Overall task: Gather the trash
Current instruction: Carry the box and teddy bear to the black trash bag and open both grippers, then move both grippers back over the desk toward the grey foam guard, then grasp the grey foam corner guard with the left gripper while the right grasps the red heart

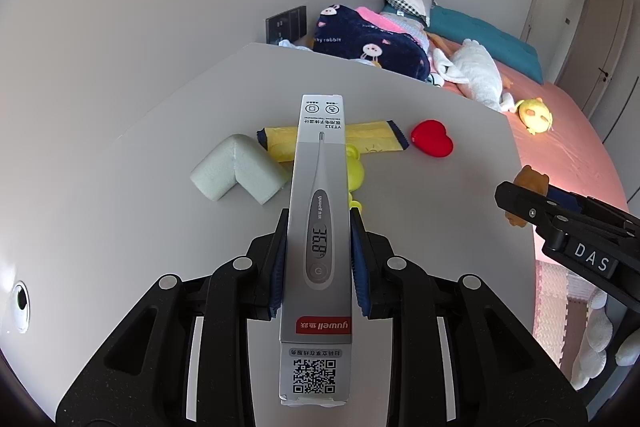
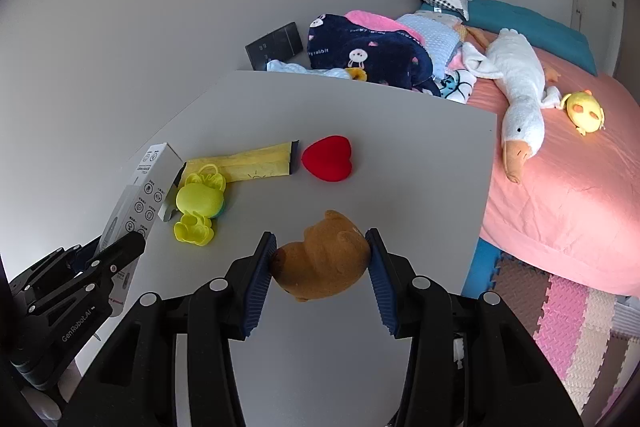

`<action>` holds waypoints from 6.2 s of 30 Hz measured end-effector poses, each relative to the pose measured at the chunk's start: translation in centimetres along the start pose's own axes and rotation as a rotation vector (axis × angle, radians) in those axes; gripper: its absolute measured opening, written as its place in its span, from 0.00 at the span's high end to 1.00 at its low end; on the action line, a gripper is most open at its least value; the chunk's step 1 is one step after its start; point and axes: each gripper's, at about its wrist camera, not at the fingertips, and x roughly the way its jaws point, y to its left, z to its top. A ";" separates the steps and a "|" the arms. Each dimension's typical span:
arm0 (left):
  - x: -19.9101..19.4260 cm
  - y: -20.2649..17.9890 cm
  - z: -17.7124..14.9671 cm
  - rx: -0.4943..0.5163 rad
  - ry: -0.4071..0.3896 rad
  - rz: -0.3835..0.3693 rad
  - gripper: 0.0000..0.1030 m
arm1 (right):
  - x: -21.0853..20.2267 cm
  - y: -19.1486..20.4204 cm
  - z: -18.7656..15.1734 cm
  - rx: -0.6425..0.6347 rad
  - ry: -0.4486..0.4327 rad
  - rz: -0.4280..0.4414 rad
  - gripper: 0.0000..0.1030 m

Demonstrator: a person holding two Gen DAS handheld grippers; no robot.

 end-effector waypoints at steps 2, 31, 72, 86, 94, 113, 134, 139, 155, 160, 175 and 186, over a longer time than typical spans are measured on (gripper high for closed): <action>-0.5 -0.8 0.1 0.012 -0.006 -0.001 0.74 | -0.8 -0.6 -0.2 0.008 -0.008 0.002 0.54; -5.3 -12.8 -2.3 0.145 -0.023 -0.111 0.74 | -12.6 -9.2 -3.9 0.092 -0.126 -0.095 0.54; -3.9 -22.6 -4.5 0.272 0.069 -0.192 0.13 | -16.7 -24.1 -6.0 0.319 -0.155 -0.348 0.33; -3.0 -18.3 -4.3 0.224 0.059 -0.116 0.13 | -13.6 -19.3 -4.9 0.239 -0.131 -0.245 0.33; -2.7 -15.0 -4.1 0.181 0.055 -0.075 0.13 | -11.7 -16.2 -4.1 0.196 -0.115 -0.192 0.33; -2.0 -4.9 -3.3 0.050 0.042 0.037 0.13 | -5.9 -8.2 -2.2 0.075 -0.056 -0.095 0.33; 1.7 3.4 -0.8 -0.037 0.057 0.117 0.13 | 2.0 -3.5 0.7 0.005 0.022 -0.055 0.33; 3.1 4.6 0.6 -0.032 0.053 0.130 0.13 | 3.0 -3.1 1.6 -0.001 0.029 -0.049 0.33; 8.6 6.2 3.5 -0.033 0.097 0.121 0.13 | 6.4 -1.3 4.2 -0.048 0.030 -0.064 0.33; 9.4 6.2 3.2 -0.016 0.112 0.123 0.13 | 8.4 -0.2 5.2 -0.072 0.050 -0.066 0.33; 9.1 5.8 2.9 0.018 0.077 0.119 0.21 | 12.5 1.1 6.4 -0.080 0.109 -0.084 0.36; 9.0 6.2 2.7 0.007 0.086 0.124 0.21 | 12.3 1.2 5.9 -0.100 0.099 -0.104 0.54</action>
